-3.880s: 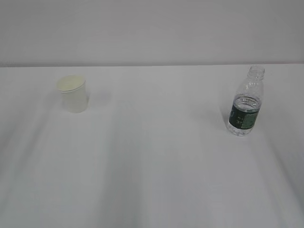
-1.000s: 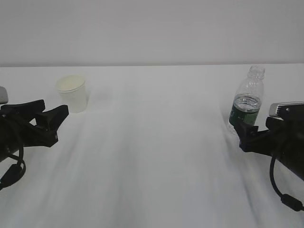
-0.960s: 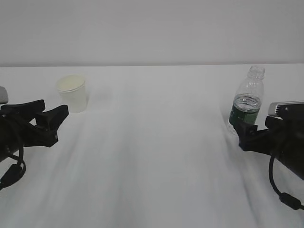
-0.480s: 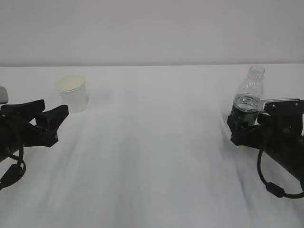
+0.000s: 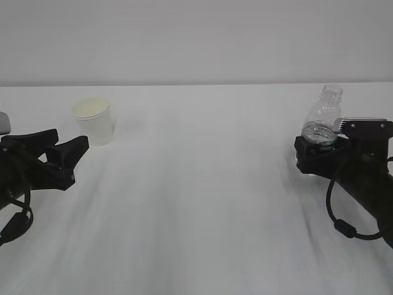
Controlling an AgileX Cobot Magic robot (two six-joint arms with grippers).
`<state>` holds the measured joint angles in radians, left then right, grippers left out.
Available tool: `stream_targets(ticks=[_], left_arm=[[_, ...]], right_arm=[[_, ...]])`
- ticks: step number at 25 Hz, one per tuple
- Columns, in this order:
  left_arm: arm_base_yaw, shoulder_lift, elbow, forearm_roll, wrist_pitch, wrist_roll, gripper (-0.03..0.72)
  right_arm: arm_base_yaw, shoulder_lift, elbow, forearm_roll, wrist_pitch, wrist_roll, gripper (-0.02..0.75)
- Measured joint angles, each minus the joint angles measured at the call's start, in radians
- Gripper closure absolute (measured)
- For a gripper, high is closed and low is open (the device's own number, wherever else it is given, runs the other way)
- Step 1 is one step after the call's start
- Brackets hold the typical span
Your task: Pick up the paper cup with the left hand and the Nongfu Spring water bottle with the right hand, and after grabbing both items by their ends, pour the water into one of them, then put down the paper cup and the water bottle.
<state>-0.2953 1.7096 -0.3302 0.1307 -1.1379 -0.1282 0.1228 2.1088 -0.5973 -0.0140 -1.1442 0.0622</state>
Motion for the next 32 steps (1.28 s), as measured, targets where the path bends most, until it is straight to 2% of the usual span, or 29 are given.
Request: stream_targets(ticks=[25, 32], left_arm=[[0.0, 0.002, 0.0, 0.002, 0.0, 0.0, 0.228], [0.0, 0.002, 0.0, 0.002, 0.0, 0.0, 0.228]], right_arm=[[0.0, 0.053, -0.074, 0.021, -0.002, 0.018, 0.111], [0.0, 0.053, -0.074, 0.021, -0.002, 0.018, 0.183]])
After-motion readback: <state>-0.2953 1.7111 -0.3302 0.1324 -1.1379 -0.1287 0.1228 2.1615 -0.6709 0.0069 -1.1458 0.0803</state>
